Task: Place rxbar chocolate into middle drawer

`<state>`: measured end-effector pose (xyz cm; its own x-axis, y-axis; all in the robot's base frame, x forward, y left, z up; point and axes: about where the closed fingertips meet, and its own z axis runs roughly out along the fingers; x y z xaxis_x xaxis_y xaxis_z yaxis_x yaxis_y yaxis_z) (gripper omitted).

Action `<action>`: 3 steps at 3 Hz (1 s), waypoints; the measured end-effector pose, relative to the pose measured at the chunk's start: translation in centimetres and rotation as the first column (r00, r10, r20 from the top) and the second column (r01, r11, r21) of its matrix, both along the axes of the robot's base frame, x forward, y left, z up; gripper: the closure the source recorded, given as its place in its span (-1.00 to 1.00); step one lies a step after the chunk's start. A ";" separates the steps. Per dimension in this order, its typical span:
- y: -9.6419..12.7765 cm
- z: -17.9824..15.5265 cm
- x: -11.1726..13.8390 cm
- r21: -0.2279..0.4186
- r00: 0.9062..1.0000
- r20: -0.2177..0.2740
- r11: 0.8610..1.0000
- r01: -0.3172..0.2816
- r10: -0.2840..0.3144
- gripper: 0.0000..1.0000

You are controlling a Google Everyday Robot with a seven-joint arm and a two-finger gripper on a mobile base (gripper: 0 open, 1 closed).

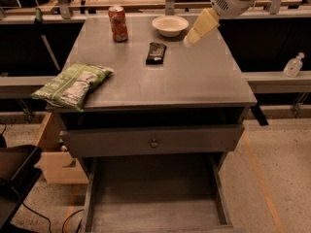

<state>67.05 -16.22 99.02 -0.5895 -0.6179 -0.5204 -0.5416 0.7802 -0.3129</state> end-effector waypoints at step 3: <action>1.1 -6.1 11.3 0.171 0.822 -0.221 0.809 0.562 -0.525 -1.00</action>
Offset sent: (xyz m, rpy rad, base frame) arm 0.1414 0.0111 -0.0267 0.3624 0.1722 -0.7471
